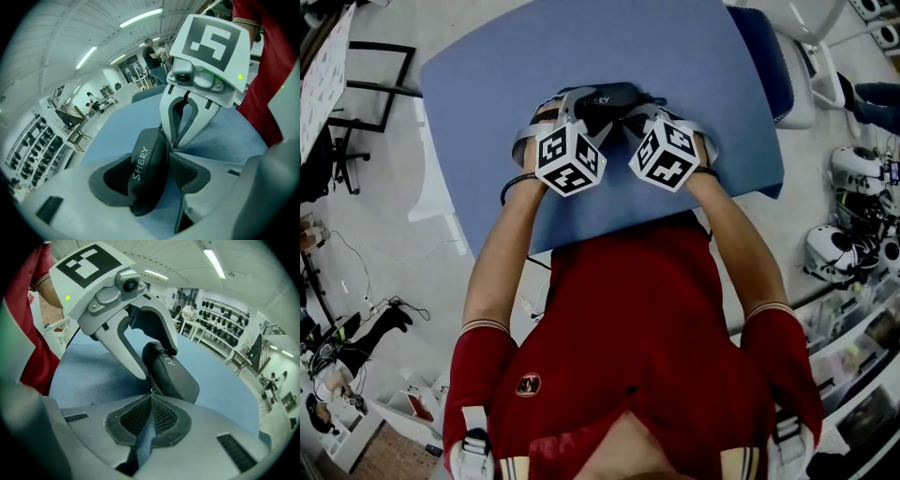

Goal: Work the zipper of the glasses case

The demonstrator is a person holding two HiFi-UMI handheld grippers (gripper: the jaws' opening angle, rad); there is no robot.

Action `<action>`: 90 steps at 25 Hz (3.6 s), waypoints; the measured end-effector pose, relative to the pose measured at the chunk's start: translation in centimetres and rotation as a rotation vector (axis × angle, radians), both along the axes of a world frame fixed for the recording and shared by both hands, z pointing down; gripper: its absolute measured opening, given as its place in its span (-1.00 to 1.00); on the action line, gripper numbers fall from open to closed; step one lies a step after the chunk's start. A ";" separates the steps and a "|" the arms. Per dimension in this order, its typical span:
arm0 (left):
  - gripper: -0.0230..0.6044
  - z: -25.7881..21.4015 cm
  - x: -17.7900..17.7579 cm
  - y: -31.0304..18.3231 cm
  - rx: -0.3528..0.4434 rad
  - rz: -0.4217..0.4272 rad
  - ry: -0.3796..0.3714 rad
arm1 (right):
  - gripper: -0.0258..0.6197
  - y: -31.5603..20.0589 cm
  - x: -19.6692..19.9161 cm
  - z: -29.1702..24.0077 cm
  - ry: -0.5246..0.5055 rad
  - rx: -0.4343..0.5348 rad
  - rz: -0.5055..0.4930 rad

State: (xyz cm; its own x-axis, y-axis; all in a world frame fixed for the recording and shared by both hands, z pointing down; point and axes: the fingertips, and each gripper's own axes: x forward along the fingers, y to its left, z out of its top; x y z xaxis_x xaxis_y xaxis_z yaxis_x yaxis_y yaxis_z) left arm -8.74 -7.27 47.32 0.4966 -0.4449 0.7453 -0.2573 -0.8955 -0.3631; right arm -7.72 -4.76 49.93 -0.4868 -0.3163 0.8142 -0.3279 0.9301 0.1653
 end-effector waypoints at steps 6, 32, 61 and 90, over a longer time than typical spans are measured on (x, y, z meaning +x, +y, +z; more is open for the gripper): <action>-0.16 -1.1 -0.4 1.3 -0.028 0.036 0.018 | -0.92 0.5 1.2 -0.2 0.010 -0.003 -0.087; -0.09 0.7 1.1 3.1 -0.291 -0.119 0.057 | -0.92 -3.1 7.0 -0.2 0.134 0.070 -0.350; -0.09 0.7 1.1 2.8 -0.306 -0.170 0.072 | -0.92 1.8 2.2 -0.9 -0.038 0.020 -0.145; -0.09 -1.2 4.6 3.9 -0.333 -0.092 0.162 | -0.92 3.4 5.7 -1.4 -0.038 0.022 -0.206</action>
State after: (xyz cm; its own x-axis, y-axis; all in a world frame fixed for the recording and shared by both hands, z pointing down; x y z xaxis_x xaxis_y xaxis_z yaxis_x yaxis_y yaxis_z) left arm -4.16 -3.34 46.15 0.5890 -0.2393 0.7719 -0.3718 -0.9283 -0.0041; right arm -2.01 -1.34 48.54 -0.5734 -0.2244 0.7879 -0.1374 0.9745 0.1776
